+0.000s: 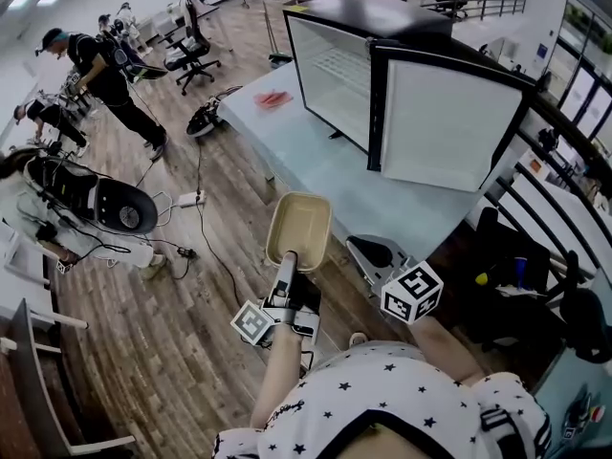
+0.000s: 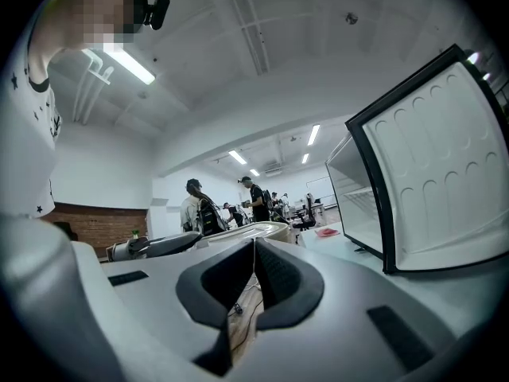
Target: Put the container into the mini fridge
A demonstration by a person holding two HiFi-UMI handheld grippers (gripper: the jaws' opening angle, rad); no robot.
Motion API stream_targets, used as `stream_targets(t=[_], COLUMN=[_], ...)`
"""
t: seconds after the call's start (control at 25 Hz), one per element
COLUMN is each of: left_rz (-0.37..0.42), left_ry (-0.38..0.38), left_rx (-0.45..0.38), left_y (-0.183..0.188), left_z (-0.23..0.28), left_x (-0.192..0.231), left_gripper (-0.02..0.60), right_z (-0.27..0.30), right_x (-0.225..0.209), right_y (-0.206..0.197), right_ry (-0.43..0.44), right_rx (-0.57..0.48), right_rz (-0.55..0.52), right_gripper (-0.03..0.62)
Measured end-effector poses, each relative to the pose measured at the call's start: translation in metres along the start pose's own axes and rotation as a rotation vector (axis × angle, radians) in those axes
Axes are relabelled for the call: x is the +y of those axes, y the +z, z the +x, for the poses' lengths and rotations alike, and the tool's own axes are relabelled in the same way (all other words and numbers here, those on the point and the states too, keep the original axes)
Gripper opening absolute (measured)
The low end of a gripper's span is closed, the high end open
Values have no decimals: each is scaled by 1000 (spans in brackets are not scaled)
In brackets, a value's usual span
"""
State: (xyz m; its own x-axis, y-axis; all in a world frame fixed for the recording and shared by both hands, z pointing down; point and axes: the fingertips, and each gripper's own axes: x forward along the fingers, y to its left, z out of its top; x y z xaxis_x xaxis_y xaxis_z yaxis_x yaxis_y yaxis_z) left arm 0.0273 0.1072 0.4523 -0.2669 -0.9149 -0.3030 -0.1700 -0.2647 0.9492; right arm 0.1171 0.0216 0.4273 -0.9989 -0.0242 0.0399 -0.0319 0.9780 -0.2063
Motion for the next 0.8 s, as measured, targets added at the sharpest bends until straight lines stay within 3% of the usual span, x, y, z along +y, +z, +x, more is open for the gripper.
stream_targets(t=[0.32,0.8], left_rz=[11,-8], left_ry=[10,25], left_rx=[-34,-37], left_y=[-2,12], left_z=[8,39], left_x=[2,16], left_gripper=[222,222], right_z=[4,29], right_x=[-8,-34], right_y=[1,0], right_ry=[55,54], right_rx=[11,39], right_rz=[5,19], right_gripper=[21,21])
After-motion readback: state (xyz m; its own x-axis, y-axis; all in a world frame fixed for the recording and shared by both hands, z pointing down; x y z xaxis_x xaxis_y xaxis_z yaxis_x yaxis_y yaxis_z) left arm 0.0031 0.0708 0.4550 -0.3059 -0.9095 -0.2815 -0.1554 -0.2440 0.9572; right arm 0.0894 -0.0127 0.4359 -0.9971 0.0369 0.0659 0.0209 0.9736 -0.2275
